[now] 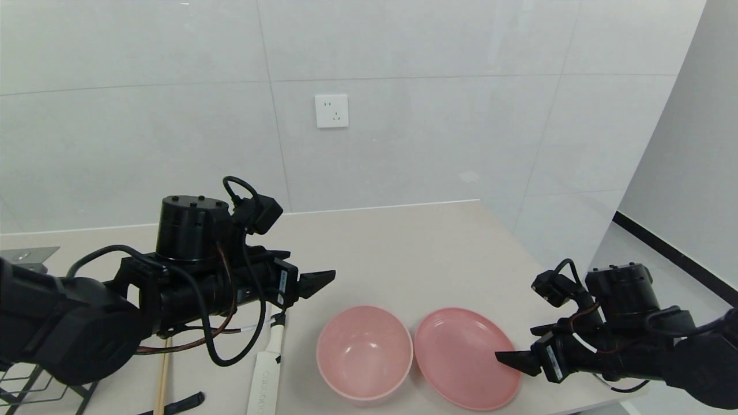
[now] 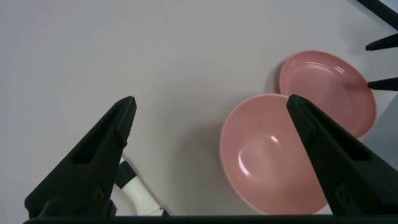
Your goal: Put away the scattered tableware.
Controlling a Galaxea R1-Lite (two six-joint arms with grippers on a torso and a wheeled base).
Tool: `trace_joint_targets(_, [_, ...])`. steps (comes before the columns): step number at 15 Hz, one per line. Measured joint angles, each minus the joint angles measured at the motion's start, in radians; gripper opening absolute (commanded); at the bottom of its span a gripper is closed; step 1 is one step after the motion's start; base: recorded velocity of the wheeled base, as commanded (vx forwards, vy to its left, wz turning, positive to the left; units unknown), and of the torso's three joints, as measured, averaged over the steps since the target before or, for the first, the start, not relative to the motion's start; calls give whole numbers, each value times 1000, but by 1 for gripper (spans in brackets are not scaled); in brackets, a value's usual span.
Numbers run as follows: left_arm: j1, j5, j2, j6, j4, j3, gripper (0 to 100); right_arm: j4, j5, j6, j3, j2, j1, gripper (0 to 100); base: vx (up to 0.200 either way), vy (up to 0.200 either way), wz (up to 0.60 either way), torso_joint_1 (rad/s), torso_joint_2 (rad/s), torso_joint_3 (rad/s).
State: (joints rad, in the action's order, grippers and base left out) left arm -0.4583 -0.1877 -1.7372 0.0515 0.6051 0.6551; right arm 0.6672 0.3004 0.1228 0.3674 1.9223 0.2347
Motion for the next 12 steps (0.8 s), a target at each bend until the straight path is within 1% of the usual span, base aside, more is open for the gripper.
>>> trace_joint_targets(1, [-1, 0, -17, 0, 1, 0, 100, 13, 0, -1, 2, 16, -1, 100, 0, 0, 0, 0, 0, 0])
trace_joint_targets(4, [-4, 0, -42, -2, 2, -1, 100, 124, 0, -27, 5, 93, -2, 100, 0, 0, 0, 0, 0, 0])
trace_joint_targets(6, [-5, -2, -49, -5, 2, -1, 100, 168, -1, -31, 11, 141, -2, 100, 0, 0, 0, 0, 0, 0])
trace_joint_targets(12, [-28, -3, -53, -6, 2, -2, 100, 176, -6, -28, 35, 197, 15, 100, 0, 0, 0, 0, 0, 0])
